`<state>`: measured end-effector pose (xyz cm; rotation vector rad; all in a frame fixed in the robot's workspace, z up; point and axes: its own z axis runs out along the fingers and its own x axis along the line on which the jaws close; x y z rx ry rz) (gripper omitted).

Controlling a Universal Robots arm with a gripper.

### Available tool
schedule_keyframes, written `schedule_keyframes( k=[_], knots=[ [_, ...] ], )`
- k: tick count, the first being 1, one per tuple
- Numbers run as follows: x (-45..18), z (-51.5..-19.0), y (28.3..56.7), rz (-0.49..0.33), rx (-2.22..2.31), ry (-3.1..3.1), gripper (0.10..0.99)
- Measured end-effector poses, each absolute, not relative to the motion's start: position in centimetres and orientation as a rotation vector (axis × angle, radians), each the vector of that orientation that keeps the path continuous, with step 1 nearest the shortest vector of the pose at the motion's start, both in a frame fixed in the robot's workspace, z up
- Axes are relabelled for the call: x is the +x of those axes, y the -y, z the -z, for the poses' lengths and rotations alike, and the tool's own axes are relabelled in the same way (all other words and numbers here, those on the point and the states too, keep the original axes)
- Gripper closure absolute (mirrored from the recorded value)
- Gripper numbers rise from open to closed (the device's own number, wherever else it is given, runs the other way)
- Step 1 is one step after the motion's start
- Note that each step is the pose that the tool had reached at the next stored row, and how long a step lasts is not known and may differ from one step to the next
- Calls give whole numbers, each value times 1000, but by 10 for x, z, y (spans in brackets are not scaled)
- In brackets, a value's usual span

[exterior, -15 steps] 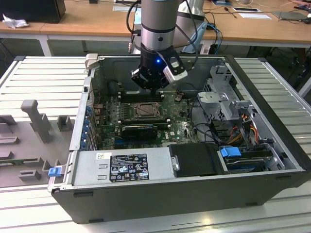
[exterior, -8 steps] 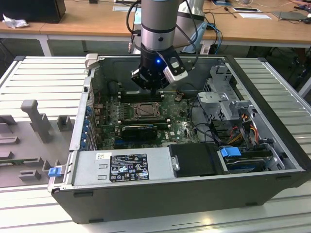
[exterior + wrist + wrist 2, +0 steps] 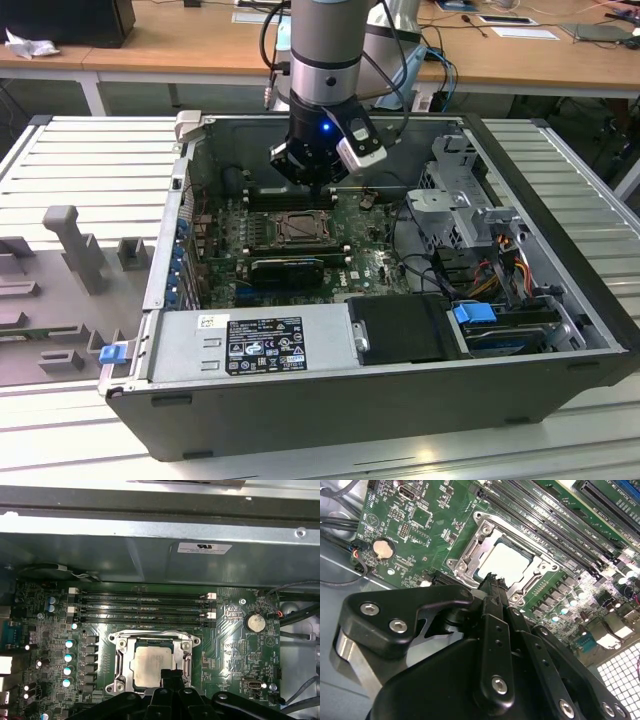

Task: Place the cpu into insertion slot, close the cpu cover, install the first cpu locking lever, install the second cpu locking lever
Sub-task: 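Install the second cpu locking lever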

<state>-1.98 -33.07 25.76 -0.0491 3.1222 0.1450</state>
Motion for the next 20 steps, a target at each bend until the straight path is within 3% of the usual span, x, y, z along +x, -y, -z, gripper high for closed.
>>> schedule_keyframes(
  k=[20],
  knots=[
    [-20, -257, 339, -145, -49, -3122, 980]
  ],
)
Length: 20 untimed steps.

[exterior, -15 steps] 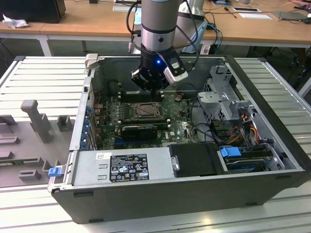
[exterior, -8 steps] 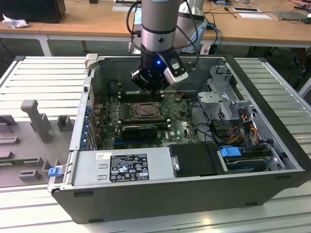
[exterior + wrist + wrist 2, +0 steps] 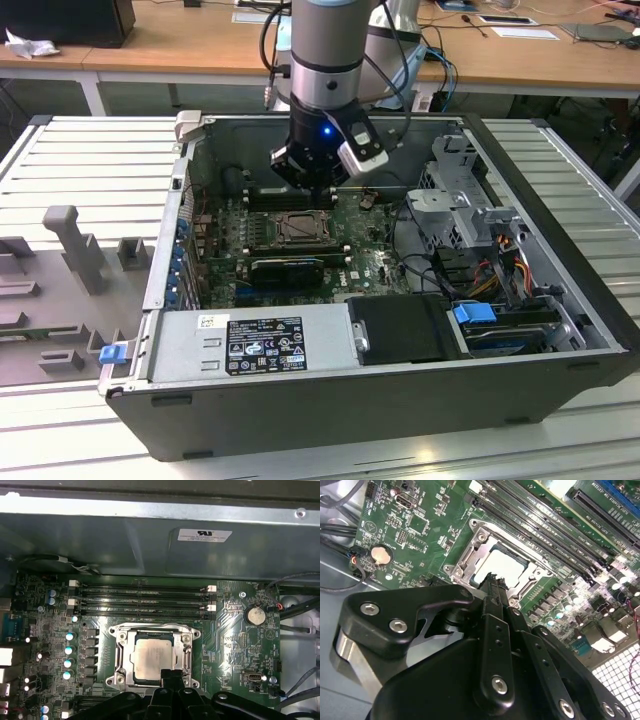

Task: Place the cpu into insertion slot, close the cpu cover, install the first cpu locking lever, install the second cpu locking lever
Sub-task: 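Install the second cpu locking lever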

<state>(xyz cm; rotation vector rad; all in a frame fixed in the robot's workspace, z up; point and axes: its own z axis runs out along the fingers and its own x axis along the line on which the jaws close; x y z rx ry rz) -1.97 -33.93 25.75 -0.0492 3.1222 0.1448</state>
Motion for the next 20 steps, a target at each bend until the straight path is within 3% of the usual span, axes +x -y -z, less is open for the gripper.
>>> schedule_keyframes(
  k=[20],
  knots=[
    [-30, -244, 370, -145, -48, -3125, 980]
  ],
)
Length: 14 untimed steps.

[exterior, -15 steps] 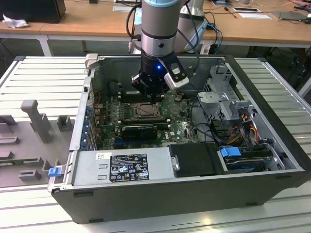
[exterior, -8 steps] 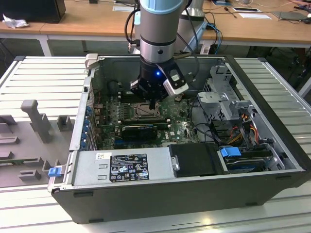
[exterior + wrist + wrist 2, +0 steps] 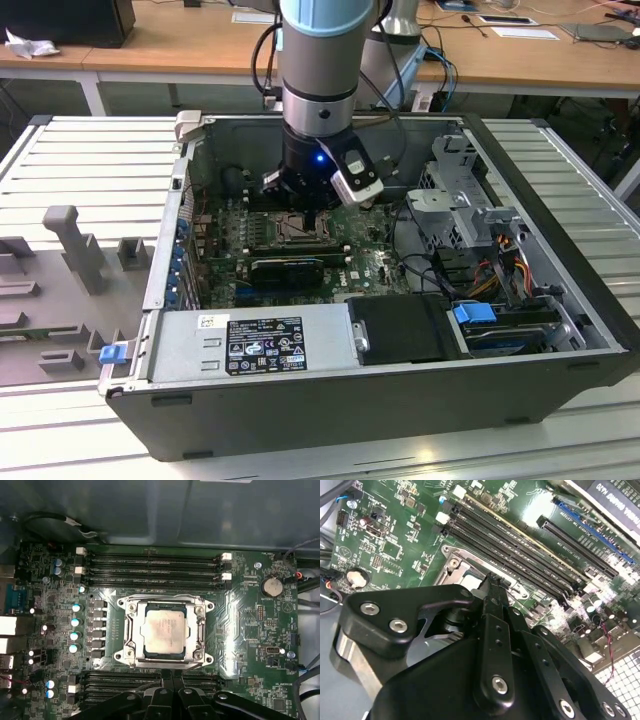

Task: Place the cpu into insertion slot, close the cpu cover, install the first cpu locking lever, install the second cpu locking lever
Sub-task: 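Install the second cpu locking lever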

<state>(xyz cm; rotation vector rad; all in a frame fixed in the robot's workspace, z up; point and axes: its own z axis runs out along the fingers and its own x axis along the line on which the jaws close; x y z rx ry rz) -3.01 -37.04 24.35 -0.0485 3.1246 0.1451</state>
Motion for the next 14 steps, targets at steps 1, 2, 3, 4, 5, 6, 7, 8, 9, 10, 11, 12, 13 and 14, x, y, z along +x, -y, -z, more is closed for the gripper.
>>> schedule_keyframes(
  k=[1, 2, 3, 4, 5, 6, 7, 8, 9, 10, 11, 12, 13, 14],
  knots=[
    [-30, -243, 371, -145, -49, -3125, 980],
    [-31, -244, 371, -145, -49, -3125, 980],
    [-32, -243, 372, -145, -49, -3125, 980],
    [-33, -243, 372, -146, -49, -3124, 980],
    [-33, -243, 372, -146, -49, -3125, 980],
    [-33, -243, 372, -146, -49, -3125, 980],
    [-33, -243, 373, -147, -49, -3125, 980],
    [-34, -243, 373, -148, -49, -3124, 980],
    [-34, -243, 373, -148, -49, -3124, 980],
    [-35, -243, 374, -148, -49, -3124, 980],
    [-36, -243, 374, -148, -49, -3124, 980],
    [-37, -243, 374, -148, -49, -3124, 980],
    [-38, -243, 374, -148, -49, -3124, 980],
    [-38, -243, 374, -148, -49, -3124, 980]
  ],
)
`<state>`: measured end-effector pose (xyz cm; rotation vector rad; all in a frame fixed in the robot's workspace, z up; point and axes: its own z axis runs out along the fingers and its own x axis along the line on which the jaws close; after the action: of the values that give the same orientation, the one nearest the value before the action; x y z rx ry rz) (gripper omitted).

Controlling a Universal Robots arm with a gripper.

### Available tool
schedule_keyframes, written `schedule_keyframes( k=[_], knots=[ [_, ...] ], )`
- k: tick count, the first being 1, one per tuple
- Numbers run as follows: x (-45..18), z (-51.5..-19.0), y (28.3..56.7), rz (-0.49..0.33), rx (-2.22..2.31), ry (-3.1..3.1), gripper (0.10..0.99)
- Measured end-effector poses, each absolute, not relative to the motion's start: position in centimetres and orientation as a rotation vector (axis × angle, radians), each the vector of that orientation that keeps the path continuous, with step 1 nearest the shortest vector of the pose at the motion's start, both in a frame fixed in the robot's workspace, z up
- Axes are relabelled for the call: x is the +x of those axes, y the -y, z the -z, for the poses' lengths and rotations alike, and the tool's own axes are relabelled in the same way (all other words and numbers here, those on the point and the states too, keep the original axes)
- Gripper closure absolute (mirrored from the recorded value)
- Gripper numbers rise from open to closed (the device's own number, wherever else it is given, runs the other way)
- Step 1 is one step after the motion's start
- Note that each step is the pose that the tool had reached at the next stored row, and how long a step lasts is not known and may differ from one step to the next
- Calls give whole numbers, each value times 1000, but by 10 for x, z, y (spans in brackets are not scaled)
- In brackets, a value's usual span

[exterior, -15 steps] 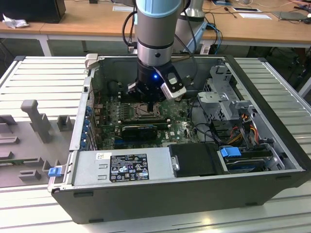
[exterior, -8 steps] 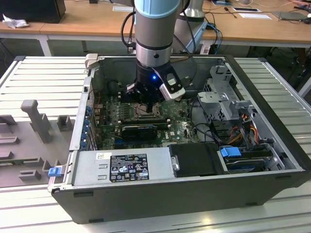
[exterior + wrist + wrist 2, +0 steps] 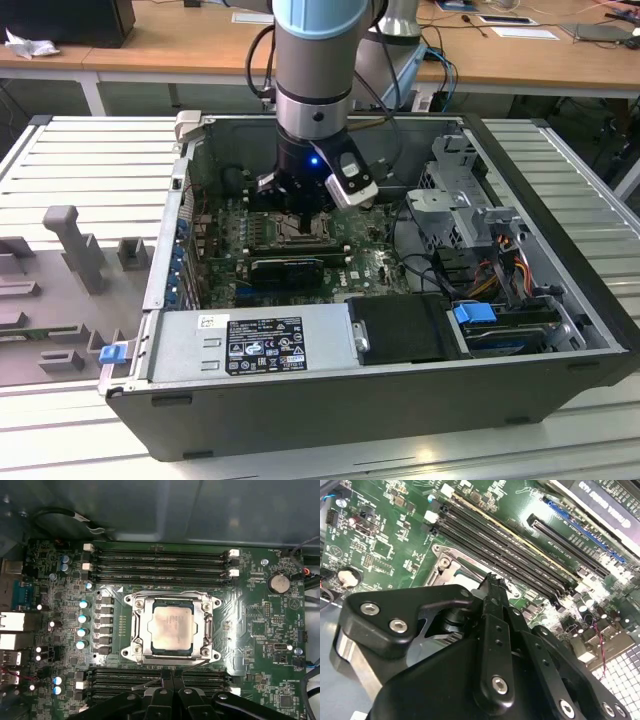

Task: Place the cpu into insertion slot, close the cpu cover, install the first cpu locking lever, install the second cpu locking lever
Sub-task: 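Install the second cpu locking lever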

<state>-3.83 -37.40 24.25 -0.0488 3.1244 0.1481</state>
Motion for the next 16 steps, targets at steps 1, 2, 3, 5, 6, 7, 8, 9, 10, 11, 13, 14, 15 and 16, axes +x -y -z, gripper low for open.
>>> schedule_keyframes(
  k=[1, 2, 3, 5, 6, 7, 8, 9, 10, 11, 13, 14, 15, 16],
  knots=[
    [-40, -241, 374, -148, -49, -3125, 980],
    [-41, -240, 374, -148, -49, -3125, 980],
    [-42, -239, 374, -148, -49, -3126, 980],
    [-44, -236, 374, -148, -49, -3127, 980],
    [-45, -234, 374, -148, -49, -3128, 980],
    [-46, -233, 374, -148, -48, -3128, 980],
    [-46, -233, 374, -149, -49, -3130, 980],
    [-46, -232, 374, -148, -49, -3130, 980],
    [-47, -232, 374, -148, -49, -3130, 980],
    [-47, -232, 374, -148, -49, -3130, 980],
    [-48, -231, 374, -149, -49, -3130, 980],
    [-48, -231, 374, -149, -48, -3130, 980],
    [-48, -231, 374, -149, -49, -3130, 980],
    [-48, -230, 374, -149, -48, -3130, 980]
  ],
)
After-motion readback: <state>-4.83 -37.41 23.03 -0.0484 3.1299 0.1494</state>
